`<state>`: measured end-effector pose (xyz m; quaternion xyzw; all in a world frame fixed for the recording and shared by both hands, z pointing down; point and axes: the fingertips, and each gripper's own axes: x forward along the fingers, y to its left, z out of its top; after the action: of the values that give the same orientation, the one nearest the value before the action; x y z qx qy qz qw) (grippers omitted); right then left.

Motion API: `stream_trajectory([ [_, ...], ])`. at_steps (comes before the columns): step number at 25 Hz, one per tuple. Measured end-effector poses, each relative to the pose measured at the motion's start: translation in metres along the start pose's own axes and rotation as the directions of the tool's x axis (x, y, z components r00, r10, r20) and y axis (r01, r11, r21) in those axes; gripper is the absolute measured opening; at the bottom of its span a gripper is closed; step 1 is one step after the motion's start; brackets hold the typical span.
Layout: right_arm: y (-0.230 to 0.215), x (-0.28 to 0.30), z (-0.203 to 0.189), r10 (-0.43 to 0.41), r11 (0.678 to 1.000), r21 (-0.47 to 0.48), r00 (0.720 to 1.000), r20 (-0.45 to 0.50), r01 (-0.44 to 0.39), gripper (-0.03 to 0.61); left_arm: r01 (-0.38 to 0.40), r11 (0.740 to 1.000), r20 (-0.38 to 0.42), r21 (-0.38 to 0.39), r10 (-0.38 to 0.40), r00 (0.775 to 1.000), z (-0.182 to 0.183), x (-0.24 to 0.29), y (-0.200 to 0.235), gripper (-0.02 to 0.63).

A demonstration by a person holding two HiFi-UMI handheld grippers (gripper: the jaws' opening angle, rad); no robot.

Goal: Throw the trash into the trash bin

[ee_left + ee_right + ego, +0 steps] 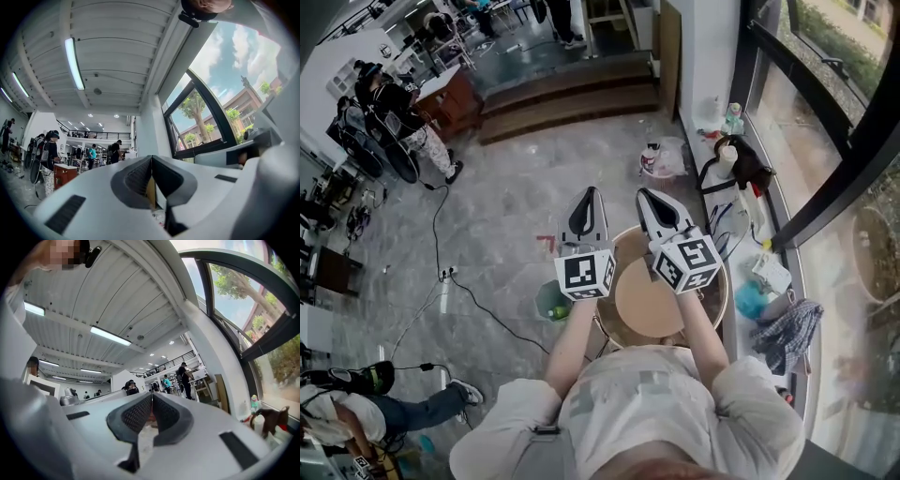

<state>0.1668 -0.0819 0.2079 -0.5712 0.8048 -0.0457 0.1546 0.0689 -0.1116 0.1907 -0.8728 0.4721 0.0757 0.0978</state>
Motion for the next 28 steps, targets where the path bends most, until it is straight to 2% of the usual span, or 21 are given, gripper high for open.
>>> stream_trajectory([
  [4,-0.026,-0.026,0.001,-0.080,0.997,0.020,0.997,0.007,0.080,0.015,0.075,0.997,-0.042,0.019,-0.074,0.996,-0.011,0.008,-0.031,0.014],
  [7,-0.068,-0.045,-0.008,-0.152,0.988,0.024,0.988,-0.010,0.152,0.015,0.162,0.987,-0.106,-0.004,-0.162,0.981,-0.041,0.027,-0.069,0.015],
  [9,-0.100,-0.068,-0.025,-0.216,0.975,0.035,0.975,-0.052,0.218,0.015,0.216,0.976,-0.159,-0.025,-0.217,0.963,-0.073,0.031,-0.101,0.016],
  [11,-0.131,-0.097,-0.043,-0.286,0.955,0.049,0.953,-0.096,0.292,0.015,0.275,0.960,-0.215,-0.046,-0.279,0.936,-0.111,0.029,-0.135,0.026],
  [12,-0.146,-0.114,-0.052,-0.321,0.943,0.052,0.939,-0.120,0.329,0.015,0.303,0.951,-0.245,-0.066,-0.310,0.919,-0.132,0.027,-0.151,0.065],
  [13,-0.160,-0.132,-0.061,-0.356,0.929,0.049,0.923,-0.147,0.366,0.015,0.324,0.941,-0.277,-0.094,-0.338,0.899,-0.155,0.025,-0.168,0.131],
  [14,-0.173,-0.150,-0.070,-0.389,0.915,0.042,0.904,-0.176,0.401,0.015,0.339,0.933,-0.314,-0.123,-0.361,0.878,-0.179,0.022,-0.184,0.165],
  [16,-0.197,-0.184,-0.087,-0.441,0.888,0.025,0.868,-0.228,0.458,0.015,0.367,0.916,-0.396,-0.160,-0.400,0.827,-0.229,0.015,-0.215,0.202],
  [19,-0.223,-0.220,-0.118,-0.489,0.858,0.010,0.823,-0.289,0.514,0.015,0.377,0.901,-0.528,-0.212,-0.431,0.732,-0.313,0.001,-0.249,0.252],
  [21,-0.235,-0.239,-0.143,-0.509,0.841,0.004,0.794,-0.332,0.541,0.015,0.309,0.909,-0.609,-0.280,-0.416,0.675,-0.374,-0.010,-0.264,0.287],
  [23,-0.244,-0.254,-0.169,-0.520,0.828,-0.002,0.768,-0.374,0.560,0.015,0.195,0.921,-0.678,-0.338,-0.381,0.629,-0.431,-0.018,-0.276,0.316],
  [25,-0.247,-0.270,-0.194,-0.530,0.813,0.000,0.740,-0.414,0.582,0.015,0.101,0.923,-0.732,-0.372,-0.359,0.579,-0.481,-0.027,-0.292,0.334],
  [28,-0.247,-0.297,-0.217,-0.546,0.788,0.009,0.705,-0.453,0.616,0.015,0.022,0.923,-0.798,-0.383,-0.343,0.496,-0.542,-0.044,-0.322,0.334],
])
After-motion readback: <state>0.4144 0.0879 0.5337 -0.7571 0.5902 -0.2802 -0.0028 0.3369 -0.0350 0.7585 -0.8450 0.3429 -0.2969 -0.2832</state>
